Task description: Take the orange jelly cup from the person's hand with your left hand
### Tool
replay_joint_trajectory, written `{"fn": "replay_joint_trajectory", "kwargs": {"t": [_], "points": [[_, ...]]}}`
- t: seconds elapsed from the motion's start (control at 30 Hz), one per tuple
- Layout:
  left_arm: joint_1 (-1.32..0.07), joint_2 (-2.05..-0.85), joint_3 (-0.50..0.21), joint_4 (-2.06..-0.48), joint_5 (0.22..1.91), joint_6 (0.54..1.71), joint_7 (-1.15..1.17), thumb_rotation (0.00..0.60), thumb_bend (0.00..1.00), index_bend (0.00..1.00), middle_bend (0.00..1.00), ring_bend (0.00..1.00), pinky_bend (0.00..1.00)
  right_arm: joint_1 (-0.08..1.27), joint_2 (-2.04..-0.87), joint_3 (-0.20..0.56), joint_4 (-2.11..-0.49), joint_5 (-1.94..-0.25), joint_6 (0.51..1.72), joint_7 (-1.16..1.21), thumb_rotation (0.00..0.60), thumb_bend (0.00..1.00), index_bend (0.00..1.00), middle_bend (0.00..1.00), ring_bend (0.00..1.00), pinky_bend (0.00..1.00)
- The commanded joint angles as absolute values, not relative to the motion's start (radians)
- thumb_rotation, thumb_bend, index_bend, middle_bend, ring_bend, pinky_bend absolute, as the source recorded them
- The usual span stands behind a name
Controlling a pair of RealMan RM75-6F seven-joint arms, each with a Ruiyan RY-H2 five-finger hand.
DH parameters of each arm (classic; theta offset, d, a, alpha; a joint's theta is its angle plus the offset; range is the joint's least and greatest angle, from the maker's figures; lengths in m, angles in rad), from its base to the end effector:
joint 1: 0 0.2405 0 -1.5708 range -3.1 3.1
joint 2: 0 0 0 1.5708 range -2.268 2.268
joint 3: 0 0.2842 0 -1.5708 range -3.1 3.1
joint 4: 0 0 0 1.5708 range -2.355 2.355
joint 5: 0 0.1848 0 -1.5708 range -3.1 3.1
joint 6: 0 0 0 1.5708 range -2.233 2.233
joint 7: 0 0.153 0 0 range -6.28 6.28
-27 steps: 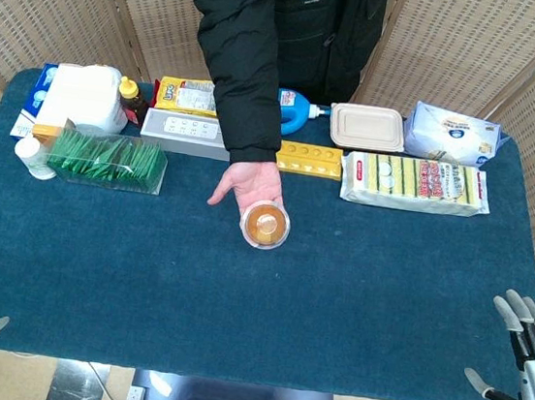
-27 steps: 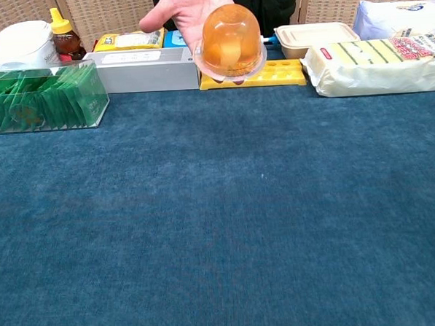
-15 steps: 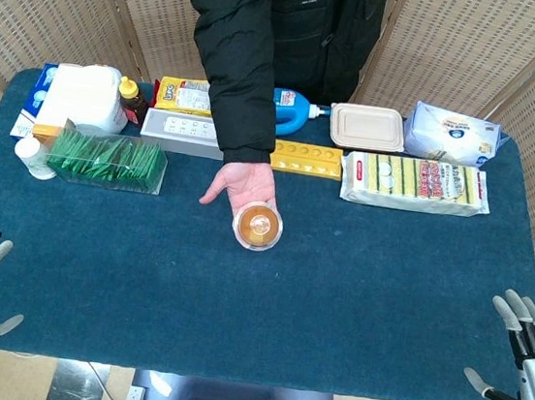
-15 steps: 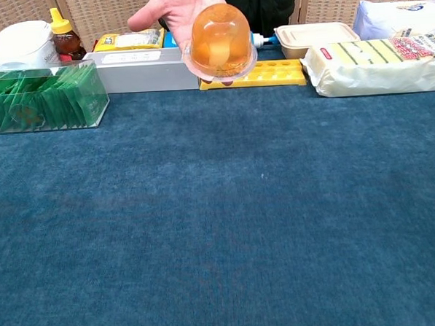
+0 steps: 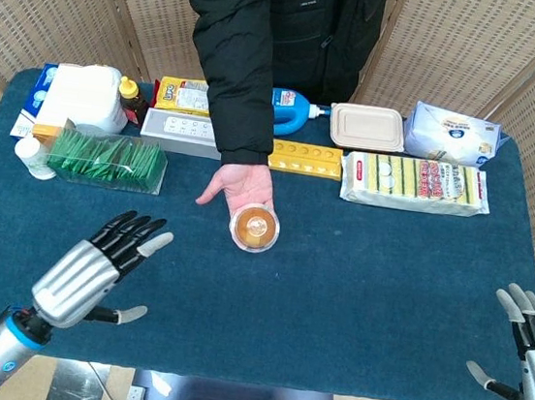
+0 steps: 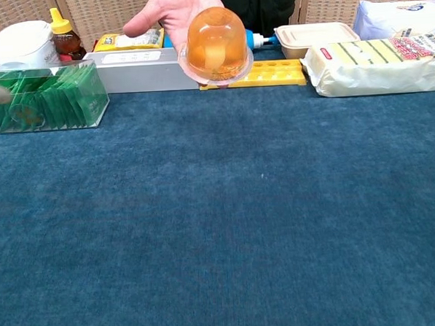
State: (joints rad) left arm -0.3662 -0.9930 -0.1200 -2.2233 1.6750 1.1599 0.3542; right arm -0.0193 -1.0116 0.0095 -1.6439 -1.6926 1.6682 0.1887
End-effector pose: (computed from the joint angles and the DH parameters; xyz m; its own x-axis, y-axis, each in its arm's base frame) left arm -0.1248 0.2201 0.1667 0.3951 0.0888 0.9143 0.7651 -0.5828 -0.2740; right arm -0.3061 -0.1469 0.2336 0.2830 0.0757 0.9561 -0.9491 -0.1216 0.2905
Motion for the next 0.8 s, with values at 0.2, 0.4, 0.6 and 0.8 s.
{"fn": "replay_joint_trajectory", "kwargs": {"t": [0.2, 0.4, 0.6, 0.8], "points": [[-0.76, -1.335, -0.333, -2.293, 0.974, 1.128, 0.952, 0.6, 0.14, 0.0, 0.0, 0.0, 0.05, -0.01, -1.006, 0.013, -1.634, -1.677, 1.652, 0.222, 0.6, 0.08, 0.0, 0.0, 0.02, 0.0], [-0.893, -1.464, -0.376, -2.256, 0.769, 1.268, 1.098, 0.6, 0.14, 0.0, 0.0, 0.0, 0.05, -0.006, -1.003, 0.015, -1.631, -1.672, 1.646, 0.243, 0.6, 0.08, 0.0, 0.0, 0.02, 0.0], [-0.979, -1.556, -0.402, -2.191, 0.656, 1.377, 1.151, 0.6, 0.14, 0.0, 0.0, 0.0, 0.05, -0.004, -1.0, 0.016, -1.625, -1.668, 1.644, 0.261, 0.6, 0.08, 0.0, 0.0, 0.02, 0.0], [-1.016, -1.569, -0.402, -2.162, 0.609, 1.43, 1.156, 0.6, 0.14, 0.0, 0.0, 0.0, 0.05, -0.003, -0.996, 0.019, -1.618, -1.655, 1.641, 0.285, 0.6, 0.08, 0.0, 0.0, 0.02, 0.0]]}}
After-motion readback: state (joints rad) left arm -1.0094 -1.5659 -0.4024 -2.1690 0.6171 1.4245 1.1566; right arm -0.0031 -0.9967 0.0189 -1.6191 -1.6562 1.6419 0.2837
